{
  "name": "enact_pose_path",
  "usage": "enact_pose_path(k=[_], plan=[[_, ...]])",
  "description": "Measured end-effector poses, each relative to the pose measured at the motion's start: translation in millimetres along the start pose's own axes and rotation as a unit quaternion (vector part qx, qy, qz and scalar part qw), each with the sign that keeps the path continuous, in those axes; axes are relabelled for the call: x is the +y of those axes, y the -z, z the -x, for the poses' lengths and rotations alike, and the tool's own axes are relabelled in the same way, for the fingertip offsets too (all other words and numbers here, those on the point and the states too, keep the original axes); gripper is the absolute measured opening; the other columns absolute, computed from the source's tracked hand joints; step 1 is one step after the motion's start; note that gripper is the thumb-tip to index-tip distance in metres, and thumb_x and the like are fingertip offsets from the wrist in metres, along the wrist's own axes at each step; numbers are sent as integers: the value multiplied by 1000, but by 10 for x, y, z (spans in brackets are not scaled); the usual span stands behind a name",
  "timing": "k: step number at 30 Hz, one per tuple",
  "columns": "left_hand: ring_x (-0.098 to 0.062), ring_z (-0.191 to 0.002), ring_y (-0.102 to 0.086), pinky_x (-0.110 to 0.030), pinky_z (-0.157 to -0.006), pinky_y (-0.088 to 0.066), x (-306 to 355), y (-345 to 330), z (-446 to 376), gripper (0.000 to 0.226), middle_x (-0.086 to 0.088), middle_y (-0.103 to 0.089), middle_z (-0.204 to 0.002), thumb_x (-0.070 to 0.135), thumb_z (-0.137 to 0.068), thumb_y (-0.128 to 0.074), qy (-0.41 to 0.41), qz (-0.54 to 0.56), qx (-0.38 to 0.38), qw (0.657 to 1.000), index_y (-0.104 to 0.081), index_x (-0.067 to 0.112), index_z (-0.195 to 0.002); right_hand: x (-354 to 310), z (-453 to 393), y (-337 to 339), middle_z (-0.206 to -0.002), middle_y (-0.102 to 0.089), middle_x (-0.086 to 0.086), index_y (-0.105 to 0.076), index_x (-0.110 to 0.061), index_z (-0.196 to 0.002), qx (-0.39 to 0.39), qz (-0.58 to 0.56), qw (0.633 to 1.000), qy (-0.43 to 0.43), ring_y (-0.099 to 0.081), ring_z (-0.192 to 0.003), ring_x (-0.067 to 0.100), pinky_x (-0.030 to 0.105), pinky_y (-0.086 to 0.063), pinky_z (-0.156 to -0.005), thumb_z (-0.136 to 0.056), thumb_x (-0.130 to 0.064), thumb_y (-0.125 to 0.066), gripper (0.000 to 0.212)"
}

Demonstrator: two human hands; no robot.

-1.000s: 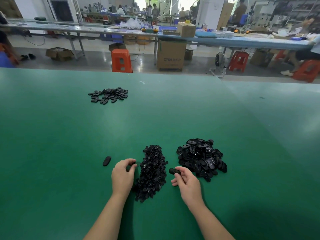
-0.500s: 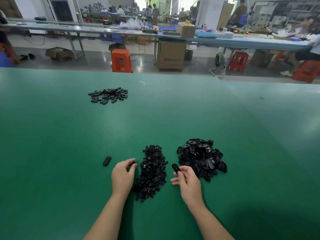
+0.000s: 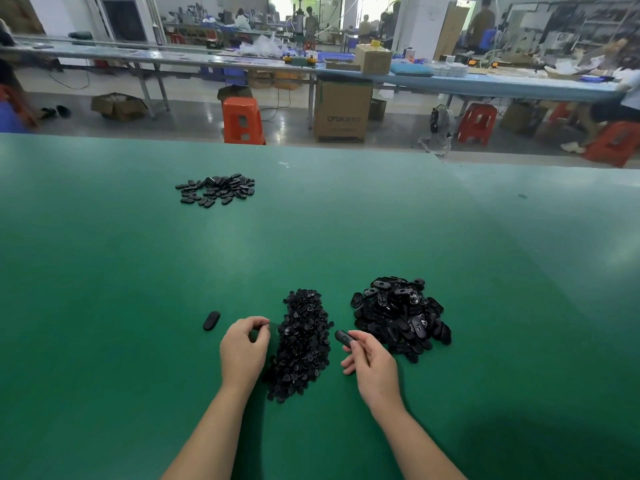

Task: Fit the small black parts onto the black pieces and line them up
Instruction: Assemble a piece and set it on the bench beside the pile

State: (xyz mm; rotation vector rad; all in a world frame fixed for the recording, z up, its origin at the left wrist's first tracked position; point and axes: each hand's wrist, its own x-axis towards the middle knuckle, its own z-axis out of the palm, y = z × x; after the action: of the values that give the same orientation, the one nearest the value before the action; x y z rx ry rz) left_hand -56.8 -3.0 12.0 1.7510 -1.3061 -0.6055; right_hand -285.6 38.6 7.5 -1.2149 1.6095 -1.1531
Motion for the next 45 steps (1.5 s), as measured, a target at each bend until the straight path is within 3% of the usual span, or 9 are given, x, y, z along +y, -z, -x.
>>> enact_pose_path(k=[6,10,17,22,26,31,41,43,45], plan=[[-4,-71,-62,-17,-65,-46,118,-12,63,18,7,-72,-94,11,-96,-63,28,63,21,997,-72,24,-104,-24,-7,-5,-89,-73,0,-59,-27,-123,7,-7,1000,0,-70,-71,12,22,-58,-66,-103,-11,-55,26],[6,-80,-64,-4,-70,-45,421,-205,252,18,18,-72,-85,12,-91,-70,-26,82,-17,996,-73,29,-97,-19,-16,-7,-93,-74,-1,-59,-25,-123,6,-19,1000,-4,-69,-68,10,23,-57,-64,-103,-7,-54,27],[1,-81,-63,-19,-78,-51,782,-562,444,12,17,-70,-83,14,-91,-67,-140,-23,-140,980,-76,23,-92,25,-23,-4,-82,-76,-6,-67,-23,-112,4,-25,1000,7,-70,-66,11,27,-59,-62,-101,-6,-57,23],[1,-81,-61,-21,-77,-52,837,-660,494,14,15,-68,-84,14,-93,-63,-130,-53,-139,980,-74,21,-95,67,-47,-13,-87,-76,-10,-68,-24,-111,6,-19,1000,13,-71,-69,13,38,-62,-69,-100,-6,-58,23],[0,-80,-61,-16,-75,-49,838,-701,512,13,14,-68,-86,13,-94,-63,-120,-73,-150,979,-73,20,-98,89,-57,-16,-94,-76,-9,-67,-27,-110,11,-4,1000,15,-73,-81,9,37,-61,-76,-100,-9,-60,22],[-2,-82,-63,-22,-79,-53,840,-695,481,10,14,-68,-87,14,-93,-64,-87,-66,-139,984,-70,21,-98,70,-51,-4,-90,-76,-11,-66,-29,-108,4,-5,1000,18,-72,-72,11,35,-62,-67,-100,-10,-59,21],[-8,-74,-62,-29,-71,-53,845,-669,422,12,13,-67,-78,19,-91,-66,-88,-97,-161,978,-68,28,-84,24,-43,16,-88,-76,-4,-65,-28,-104,-17,-17,1000,18,-67,-65,10,34,-60,-61,-100,-7,-58,22],[-12,-82,-62,-30,-74,-51,856,-658,403,9,14,-63,-90,22,-90,-68,-102,-121,-152,976,-68,30,-92,13,-48,35,-86,-75,-2,-65,-24,-106,-26,-18,999,17,-65,-61,8,26,-55,-58,-101,-7,-56,20],[-14,-94,-62,-30,-82,-51,864,-643,363,29,10,-60,-108,24,-89,-71,-95,-117,-156,976,-67,31,-116,-1,-49,46,-80,-72,0,-65,-23,-107,-29,-29,999,15,-62,-59,7,23,-53,-57,-102,-5,-55,21]])
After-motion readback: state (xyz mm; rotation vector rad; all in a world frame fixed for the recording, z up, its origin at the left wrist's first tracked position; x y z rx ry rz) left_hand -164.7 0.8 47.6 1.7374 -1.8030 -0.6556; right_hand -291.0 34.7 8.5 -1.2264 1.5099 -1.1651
